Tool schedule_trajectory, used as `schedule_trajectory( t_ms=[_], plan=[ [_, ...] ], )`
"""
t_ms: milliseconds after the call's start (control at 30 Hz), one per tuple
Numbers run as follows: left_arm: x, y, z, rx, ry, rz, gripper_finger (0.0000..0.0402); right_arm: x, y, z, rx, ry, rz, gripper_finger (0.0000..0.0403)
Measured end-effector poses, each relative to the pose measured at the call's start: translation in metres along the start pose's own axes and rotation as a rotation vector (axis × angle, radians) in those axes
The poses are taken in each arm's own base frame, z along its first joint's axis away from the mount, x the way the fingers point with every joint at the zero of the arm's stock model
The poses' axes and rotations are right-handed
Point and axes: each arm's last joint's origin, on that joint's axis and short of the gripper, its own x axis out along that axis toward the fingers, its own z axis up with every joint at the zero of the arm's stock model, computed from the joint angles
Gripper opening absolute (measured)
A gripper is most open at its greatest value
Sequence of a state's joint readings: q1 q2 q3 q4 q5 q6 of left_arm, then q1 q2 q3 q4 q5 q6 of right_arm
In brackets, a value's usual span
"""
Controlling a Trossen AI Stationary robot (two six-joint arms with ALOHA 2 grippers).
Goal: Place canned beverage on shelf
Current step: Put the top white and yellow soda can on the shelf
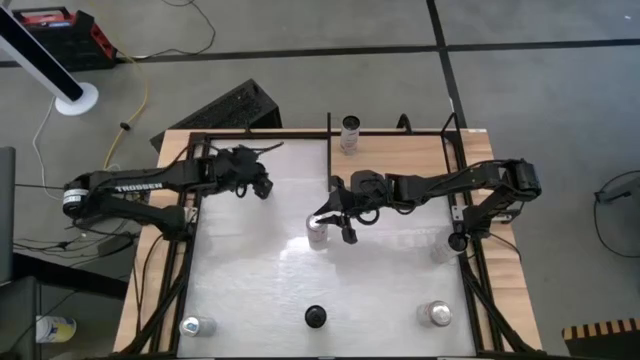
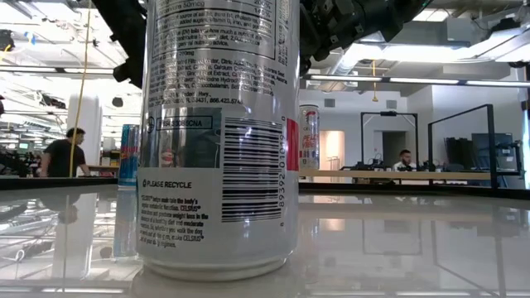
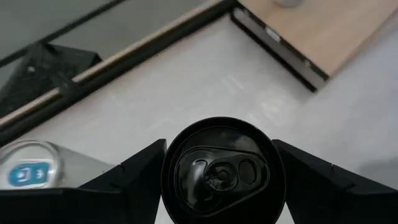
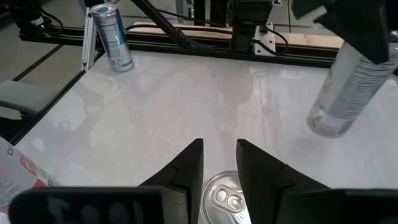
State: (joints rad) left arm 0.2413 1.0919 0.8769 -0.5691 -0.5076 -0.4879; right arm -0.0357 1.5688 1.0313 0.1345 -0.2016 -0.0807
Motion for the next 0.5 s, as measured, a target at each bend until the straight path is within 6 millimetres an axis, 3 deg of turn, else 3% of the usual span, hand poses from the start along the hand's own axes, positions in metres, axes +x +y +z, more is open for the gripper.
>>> schedule_trajectory(
  t_ms=[200,500],
  plan=[
    [0.003,-0.017,-0.008,-0.028,-0.026,0.046,0.0253,0.0,0.0,-0.001,0.002,0.008,-0.001,0.012],
    [0.025,-0.03,-0.015,0.013,0.022,0.055,0.0254,0.0,0.0,-0.002,0.005,0.022,0.0,0.012]
  ],
)
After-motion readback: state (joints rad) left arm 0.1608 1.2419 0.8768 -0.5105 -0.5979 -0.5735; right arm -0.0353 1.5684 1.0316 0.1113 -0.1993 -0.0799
